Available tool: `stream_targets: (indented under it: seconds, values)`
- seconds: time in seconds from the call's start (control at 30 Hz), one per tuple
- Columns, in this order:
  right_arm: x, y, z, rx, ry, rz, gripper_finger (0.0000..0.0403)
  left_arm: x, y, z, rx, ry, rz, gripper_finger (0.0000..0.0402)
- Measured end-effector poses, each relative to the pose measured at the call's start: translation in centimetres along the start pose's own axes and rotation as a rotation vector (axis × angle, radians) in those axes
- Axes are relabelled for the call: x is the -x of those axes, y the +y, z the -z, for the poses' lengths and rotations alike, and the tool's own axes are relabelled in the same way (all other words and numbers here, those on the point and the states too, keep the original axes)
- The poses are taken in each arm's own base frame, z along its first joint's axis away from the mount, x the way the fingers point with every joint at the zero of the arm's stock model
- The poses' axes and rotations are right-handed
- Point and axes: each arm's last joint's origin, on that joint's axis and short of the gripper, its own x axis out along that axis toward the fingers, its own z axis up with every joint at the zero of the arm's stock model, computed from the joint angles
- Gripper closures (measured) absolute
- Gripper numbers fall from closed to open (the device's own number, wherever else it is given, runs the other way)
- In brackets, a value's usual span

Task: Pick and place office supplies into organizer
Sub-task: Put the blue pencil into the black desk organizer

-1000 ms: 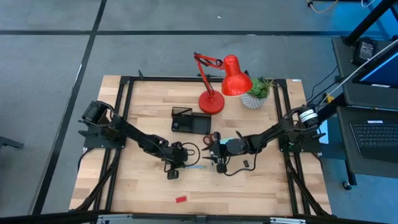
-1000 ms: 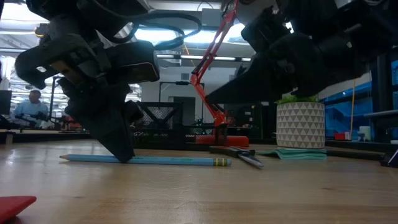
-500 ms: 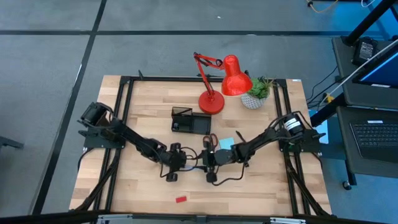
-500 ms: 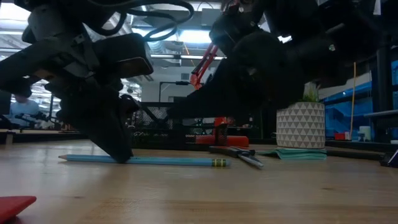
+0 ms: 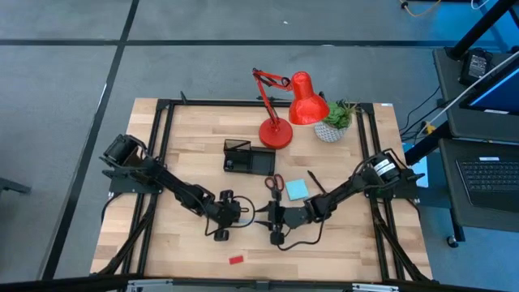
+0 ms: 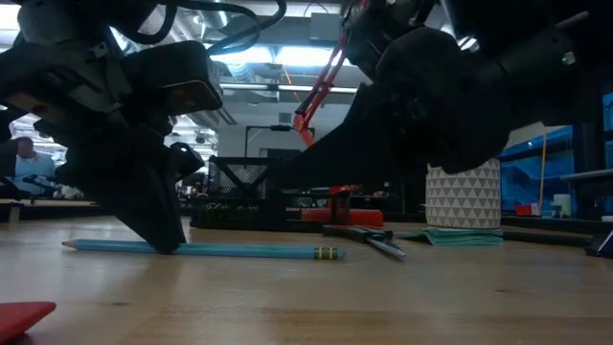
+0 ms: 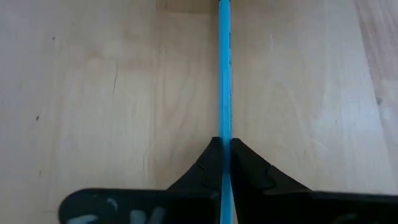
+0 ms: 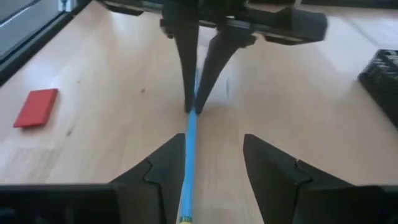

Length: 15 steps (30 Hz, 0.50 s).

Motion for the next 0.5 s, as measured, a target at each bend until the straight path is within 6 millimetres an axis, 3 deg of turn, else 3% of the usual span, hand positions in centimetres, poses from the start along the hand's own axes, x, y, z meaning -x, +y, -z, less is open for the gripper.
stream_targets:
  seconds: [0.2, 0.5]
  values:
    - [0.1, 0.6, 0.3, -0.023, -0.014, 0.010, 0.0237, 0.0, -0.1, 0.0, -0.014, 0.000, 0.001, 0.0395]
    - [-1.3, 1.0, 3.0, -0.065, -0.057, 0.002, 0.0237, 0.0, -0.1, 0.0, -0.061, 0.000, 0.002, 0.0395]
